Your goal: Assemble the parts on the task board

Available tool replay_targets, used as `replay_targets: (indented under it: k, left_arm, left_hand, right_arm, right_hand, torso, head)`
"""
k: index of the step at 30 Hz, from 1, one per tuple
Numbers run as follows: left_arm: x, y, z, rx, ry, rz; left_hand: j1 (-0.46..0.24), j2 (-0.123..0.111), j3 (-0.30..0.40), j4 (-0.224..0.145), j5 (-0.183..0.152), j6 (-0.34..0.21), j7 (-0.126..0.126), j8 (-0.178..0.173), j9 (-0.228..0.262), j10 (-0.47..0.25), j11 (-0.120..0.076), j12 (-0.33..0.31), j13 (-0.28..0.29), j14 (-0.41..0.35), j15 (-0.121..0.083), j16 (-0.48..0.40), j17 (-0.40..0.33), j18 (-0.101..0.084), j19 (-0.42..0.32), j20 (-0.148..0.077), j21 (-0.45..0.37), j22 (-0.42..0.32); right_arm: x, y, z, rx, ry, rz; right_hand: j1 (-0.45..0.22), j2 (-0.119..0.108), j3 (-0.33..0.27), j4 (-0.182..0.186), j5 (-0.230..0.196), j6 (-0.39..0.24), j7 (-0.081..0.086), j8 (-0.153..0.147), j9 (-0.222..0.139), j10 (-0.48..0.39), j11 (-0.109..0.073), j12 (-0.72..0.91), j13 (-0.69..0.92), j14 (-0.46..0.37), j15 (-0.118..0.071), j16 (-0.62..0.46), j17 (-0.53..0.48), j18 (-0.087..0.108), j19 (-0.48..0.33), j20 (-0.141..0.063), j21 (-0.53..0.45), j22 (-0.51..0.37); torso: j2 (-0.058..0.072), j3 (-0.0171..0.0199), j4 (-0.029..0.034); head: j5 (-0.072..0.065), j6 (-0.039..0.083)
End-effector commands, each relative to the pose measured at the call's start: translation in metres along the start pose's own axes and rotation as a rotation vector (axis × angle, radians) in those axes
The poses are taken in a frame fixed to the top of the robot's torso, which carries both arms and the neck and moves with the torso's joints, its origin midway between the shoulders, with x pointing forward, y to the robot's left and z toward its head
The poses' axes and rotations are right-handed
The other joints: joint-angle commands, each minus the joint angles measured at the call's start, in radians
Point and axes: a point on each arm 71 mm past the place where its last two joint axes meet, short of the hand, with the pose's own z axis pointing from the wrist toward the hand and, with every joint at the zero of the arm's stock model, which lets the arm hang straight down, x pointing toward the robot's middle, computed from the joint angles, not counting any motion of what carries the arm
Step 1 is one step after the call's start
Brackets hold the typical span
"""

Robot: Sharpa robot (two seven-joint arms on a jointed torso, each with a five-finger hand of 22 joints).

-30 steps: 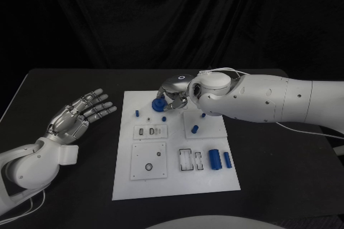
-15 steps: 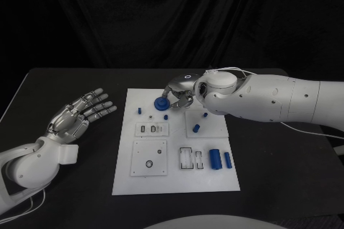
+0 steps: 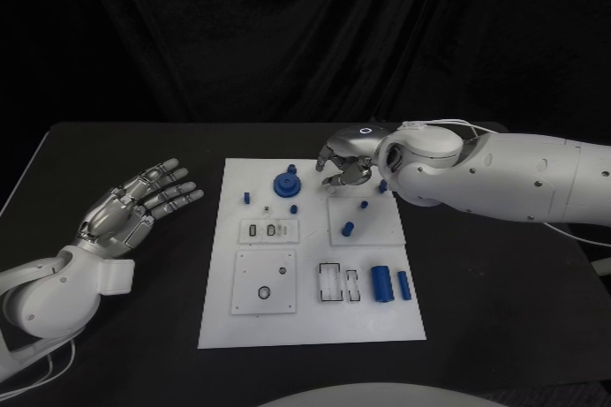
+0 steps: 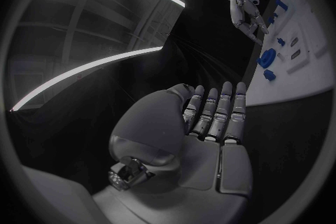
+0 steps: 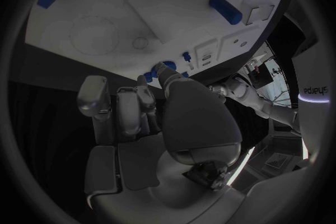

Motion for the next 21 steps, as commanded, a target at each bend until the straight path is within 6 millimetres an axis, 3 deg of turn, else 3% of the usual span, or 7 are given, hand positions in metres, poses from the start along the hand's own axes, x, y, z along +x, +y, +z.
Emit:
replay_targets:
  k: [1, 9, 14, 21]
  left_arm:
    - [0.002, 0.0, 0.0, 0.01, 0.009, -0.012]
    - [0.002, -0.001, -0.001, 0.01, 0.007, -0.012]
    - [0.002, -0.001, -0.001, 0.01, 0.007, -0.012]
    - [0.003, -0.001, -0.001, 0.009, 0.008, -0.013]
  left_hand:
    - [-0.005, 0.004, 0.005, 0.001, -0.003, 0.0, 0.004, 0.0, 0.001, 0.0, 0.007, 0.004, -0.001, -0.001, 0.003, 0.003, -0.002, -0.014, -0.005, 0.002, 0.003, 0.001]
    - [-0.005, 0.003, 0.006, 0.0, -0.003, 0.001, 0.005, 0.001, 0.001, 0.0, 0.007, 0.004, -0.001, -0.001, 0.003, 0.004, -0.002, -0.015, -0.006, 0.002, 0.003, 0.001]
    - [-0.006, 0.003, 0.007, 0.0, -0.003, 0.003, 0.005, 0.001, 0.001, 0.001, 0.007, 0.005, -0.001, -0.001, 0.003, 0.004, -0.002, -0.015, -0.006, 0.002, 0.004, 0.002]
    - [-0.006, 0.002, 0.009, 0.0, -0.003, 0.004, 0.005, 0.002, 0.001, 0.002, 0.008, 0.005, 0.0, -0.001, 0.003, 0.005, -0.002, -0.015, -0.006, 0.002, 0.004, 0.002]
  right_arm:
    - [-0.013, -0.001, -0.01, -0.004, -0.113, 0.011]
    - [-0.018, -0.026, -0.039, 0.076, -0.123, 0.018]
    - [-0.016, -0.049, -0.059, 0.159, -0.107, 0.023]
    - [-0.005, -0.074, -0.086, 0.25, -0.109, 0.04]
  right_hand:
    - [0.007, 0.011, 0.003, 0.009, 0.005, 0.021, -0.002, 0.006, -0.002, -0.034, -0.001, -0.03, -0.041, -0.012, -0.004, -0.018, 0.005, 0.013, -0.006, -0.01, -0.017, -0.009]
    - [0.02, 0.002, 0.004, 0.013, 0.008, 0.041, -0.006, 0.006, -0.004, -0.033, -0.006, -0.052, -0.066, -0.01, -0.008, -0.028, 0.0, 0.012, 0.001, -0.014, -0.022, -0.008]
    - [0.023, -0.004, 0.002, 0.018, 0.003, 0.037, -0.009, -0.001, -0.008, -0.018, -0.009, -0.055, -0.07, -0.008, -0.01, -0.031, -0.002, 0.011, 0.007, -0.016, -0.021, -0.005]
    - [0.029, -0.022, -0.012, 0.044, -0.016, -0.023, -0.025, -0.044, -0.034, 0.02, -0.022, -0.061, -0.073, 0.002, -0.021, -0.034, 0.004, 0.006, 0.03, -0.026, -0.011, 0.011]
  torso:
    - [0.0, 0.0008, -0.0009]
    - [-0.002, -0.0002, -0.0056]
    - [-0.001, 0.0, -0.0048]
    - [-0.001, -0.0009, -0.0033]
  head:
    - [-0.003, 0.001]
    - [-0.001, 0.0]
    - [0.0, 0.0]
    - [-0.002, 0.0]
